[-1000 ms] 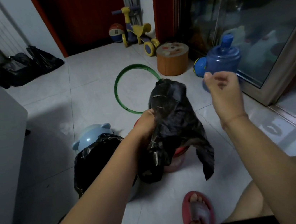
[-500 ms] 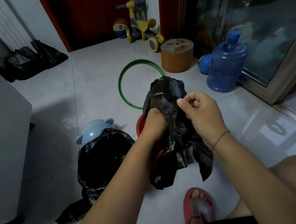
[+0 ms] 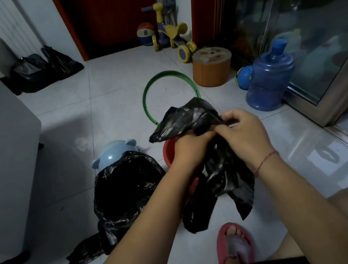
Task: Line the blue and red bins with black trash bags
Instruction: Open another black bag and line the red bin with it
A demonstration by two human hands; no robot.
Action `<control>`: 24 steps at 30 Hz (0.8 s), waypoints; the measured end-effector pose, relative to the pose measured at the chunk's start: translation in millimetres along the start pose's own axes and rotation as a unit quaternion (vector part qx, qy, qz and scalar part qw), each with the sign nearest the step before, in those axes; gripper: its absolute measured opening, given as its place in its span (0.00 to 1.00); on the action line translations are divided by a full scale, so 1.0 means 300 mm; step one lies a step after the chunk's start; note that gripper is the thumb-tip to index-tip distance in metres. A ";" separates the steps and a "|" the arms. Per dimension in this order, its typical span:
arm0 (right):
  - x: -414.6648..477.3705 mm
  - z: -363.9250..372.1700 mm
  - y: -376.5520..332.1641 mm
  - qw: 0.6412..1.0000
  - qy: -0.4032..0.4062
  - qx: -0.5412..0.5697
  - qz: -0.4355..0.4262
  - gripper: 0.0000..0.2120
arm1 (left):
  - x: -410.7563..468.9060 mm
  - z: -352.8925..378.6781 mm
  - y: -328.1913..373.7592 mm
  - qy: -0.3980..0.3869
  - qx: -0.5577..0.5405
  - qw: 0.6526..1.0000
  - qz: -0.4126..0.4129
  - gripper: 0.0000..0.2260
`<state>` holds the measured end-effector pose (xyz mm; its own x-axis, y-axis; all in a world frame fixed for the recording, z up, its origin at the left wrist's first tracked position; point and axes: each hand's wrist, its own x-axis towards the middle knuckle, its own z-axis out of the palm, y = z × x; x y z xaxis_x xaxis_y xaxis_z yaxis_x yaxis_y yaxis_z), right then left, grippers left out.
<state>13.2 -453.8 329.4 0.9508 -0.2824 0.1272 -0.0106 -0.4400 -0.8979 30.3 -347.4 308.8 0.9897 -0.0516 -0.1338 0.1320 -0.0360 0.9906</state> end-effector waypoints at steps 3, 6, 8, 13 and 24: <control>0.051 -0.044 0.051 0.985 -0.033 0.146 0.088 0.07 | 0.008 -0.043 -0.006 -0.018 -0.166 0.984 -0.060 0.03; 0.110 -0.107 0.118 0.868 -0.067 0.399 0.287 0.07 | 0.053 -0.147 -0.005 -0.003 -0.406 0.900 -0.160 0.11; 0.154 -0.152 0.173 0.791 -0.024 0.481 0.377 0.09 | 0.096 -0.221 -0.021 0.051 -0.513 0.838 -0.180 0.10; 0.209 -0.208 0.268 0.766 -0.034 0.484 0.421 0.09 | 0.131 -0.329 -0.066 0.077 -0.547 0.813 -0.185 0.09; 0.337 -0.277 0.230 0.874 -0.121 0.363 0.300 0.10 | 0.233 -0.454 -0.001 0.023 -0.228 0.960 -0.160 0.15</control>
<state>82.8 -583.4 315.4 0.8798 -0.0485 -0.4728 -0.4147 0.4074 -0.8137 107.0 -215.1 303.2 0.8947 -0.0658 -0.4418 0.4296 0.3977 0.8107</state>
